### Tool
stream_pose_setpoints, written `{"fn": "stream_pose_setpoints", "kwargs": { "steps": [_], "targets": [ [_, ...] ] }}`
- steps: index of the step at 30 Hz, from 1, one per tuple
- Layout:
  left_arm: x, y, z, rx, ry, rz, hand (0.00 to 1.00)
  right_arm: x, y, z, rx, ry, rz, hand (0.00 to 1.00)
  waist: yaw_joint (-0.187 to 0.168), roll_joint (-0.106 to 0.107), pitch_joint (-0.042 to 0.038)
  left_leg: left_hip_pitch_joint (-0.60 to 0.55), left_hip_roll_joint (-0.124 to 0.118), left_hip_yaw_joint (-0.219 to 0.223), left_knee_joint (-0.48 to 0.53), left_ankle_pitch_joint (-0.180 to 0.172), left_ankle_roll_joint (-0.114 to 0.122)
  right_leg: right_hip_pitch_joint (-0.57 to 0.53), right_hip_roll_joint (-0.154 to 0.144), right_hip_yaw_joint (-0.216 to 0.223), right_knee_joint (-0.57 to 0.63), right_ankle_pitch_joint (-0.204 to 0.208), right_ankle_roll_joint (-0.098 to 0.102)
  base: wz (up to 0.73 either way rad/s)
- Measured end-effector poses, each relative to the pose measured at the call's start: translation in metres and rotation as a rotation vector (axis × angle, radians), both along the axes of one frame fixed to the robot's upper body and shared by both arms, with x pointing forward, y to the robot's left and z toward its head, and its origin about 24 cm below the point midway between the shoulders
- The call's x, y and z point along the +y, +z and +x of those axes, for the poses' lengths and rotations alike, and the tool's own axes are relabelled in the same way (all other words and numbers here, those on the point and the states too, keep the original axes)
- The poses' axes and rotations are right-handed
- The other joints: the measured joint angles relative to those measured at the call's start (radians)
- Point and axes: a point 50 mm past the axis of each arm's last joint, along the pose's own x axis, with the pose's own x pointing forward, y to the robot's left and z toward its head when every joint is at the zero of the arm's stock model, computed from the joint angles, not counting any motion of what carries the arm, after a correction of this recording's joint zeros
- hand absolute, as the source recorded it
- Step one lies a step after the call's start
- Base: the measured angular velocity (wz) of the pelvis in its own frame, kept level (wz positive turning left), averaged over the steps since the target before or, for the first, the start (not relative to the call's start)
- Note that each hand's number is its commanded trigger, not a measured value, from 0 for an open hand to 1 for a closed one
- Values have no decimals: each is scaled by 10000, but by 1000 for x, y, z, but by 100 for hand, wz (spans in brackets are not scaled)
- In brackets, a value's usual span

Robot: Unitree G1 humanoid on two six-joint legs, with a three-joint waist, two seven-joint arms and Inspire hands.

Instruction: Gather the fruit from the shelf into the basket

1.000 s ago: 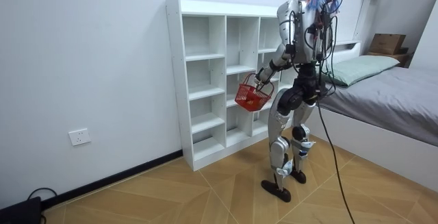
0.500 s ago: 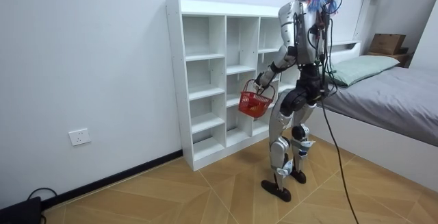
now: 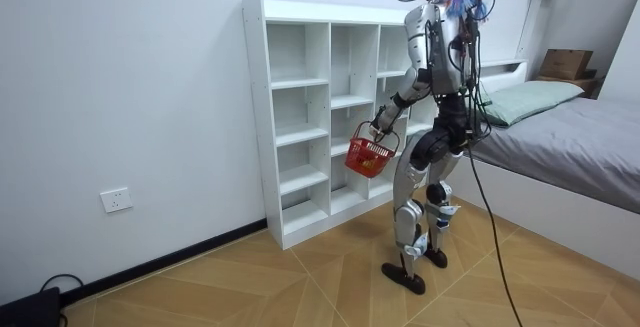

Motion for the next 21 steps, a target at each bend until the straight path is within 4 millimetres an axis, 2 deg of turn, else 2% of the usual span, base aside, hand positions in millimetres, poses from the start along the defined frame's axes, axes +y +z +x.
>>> {"fn": "stream_pose_setpoints", "kwargs": {
  "steps": [5,7,21],
  "targets": [
    [0,-1,1,36,5,26,100,1,6,5,-172,60,-337,0,88,-20,30,-151,-23,12,31,0,0,-241,-46,-2,217,-10,-11,-3],
    [1,-1,2,63,2,57,100,2,10,9,-292,73,-374,0,97,-55,123,-196,-39,16,81,0,0,-335,-104,-60,341,-50,-41,-2],
    [0,0,5,16,-17,67,100,-1,10,10,-241,-159,-472,0,139,-66,135,-700,-40,20,398,1,2,-885,-197,-92,716,-172,-110,0]
  ]
}}
